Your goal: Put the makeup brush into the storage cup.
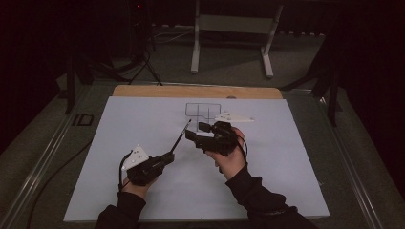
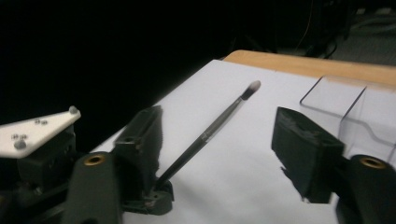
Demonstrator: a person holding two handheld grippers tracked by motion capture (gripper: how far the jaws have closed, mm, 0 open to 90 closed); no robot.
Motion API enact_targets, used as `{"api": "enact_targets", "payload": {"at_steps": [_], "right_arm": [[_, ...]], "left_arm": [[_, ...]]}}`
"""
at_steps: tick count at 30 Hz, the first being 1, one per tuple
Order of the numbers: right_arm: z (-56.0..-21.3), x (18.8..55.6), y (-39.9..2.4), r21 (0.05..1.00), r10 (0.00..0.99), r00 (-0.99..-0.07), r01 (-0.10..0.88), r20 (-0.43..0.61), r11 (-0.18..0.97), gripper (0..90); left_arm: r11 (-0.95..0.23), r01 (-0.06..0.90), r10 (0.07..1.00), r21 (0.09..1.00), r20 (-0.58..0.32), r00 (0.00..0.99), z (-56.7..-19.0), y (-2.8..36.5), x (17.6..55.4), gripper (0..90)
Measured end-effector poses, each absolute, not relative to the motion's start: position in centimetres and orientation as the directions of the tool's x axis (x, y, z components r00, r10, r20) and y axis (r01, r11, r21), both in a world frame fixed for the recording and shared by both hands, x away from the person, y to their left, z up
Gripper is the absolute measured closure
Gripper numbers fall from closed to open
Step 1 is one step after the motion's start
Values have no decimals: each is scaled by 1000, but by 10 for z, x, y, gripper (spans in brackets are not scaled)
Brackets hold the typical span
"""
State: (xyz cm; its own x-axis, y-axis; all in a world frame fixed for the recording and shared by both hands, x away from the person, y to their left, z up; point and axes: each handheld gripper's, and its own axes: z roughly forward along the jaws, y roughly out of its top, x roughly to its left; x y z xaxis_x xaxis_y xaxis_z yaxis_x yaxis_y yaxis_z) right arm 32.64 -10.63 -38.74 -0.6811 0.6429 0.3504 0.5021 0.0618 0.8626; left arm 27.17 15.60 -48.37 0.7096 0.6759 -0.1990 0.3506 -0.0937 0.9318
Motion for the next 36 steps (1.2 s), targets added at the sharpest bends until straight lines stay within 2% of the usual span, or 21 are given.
{"api": "enact_targets", "payload": {"at_steps": [8, 13, 20, 27, 32, 34, 36], "right_arm": [[-397, 344, -109, 759, 590, -595, 650, 546, -48, 500], [-406, 352, -111, 711, 559, -562, 699, 610, -72, 543], [-414, 356, -108, 670, 514, -543, 737, 664, -86, 618], [-417, 358, -110, 638, 460, -531, 763, 711, -104, 803], [-420, 359, -110, 609, 420, -518, 785, 745, -111, 839], [-418, 357, -110, 620, 420, -531, 777, 736, -104, 842], [-417, 355, -109, 635, 423, -545, 766, 724, -101, 842]], "left_arm": [[-98, 345, 672, 933, -194, 714, -484, 156, 272, 851], [-98, 349, 670, 932, -198, 715, -484, 156, 272, 851], [-107, 344, 663, 933, -191, 724, -484, 154, 271, 851], [-117, 341, 652, 933, -187, 735, -485, 154, 272, 851], [-145, 353, 646, 924, -182, 741, -488, 151, 272, 850], [-157, 327, 649, 932, -152, 745, -489, 151, 272, 847], [-164, 340, 647, 926, -159, 746, -487, 150, 272, 840]]}}
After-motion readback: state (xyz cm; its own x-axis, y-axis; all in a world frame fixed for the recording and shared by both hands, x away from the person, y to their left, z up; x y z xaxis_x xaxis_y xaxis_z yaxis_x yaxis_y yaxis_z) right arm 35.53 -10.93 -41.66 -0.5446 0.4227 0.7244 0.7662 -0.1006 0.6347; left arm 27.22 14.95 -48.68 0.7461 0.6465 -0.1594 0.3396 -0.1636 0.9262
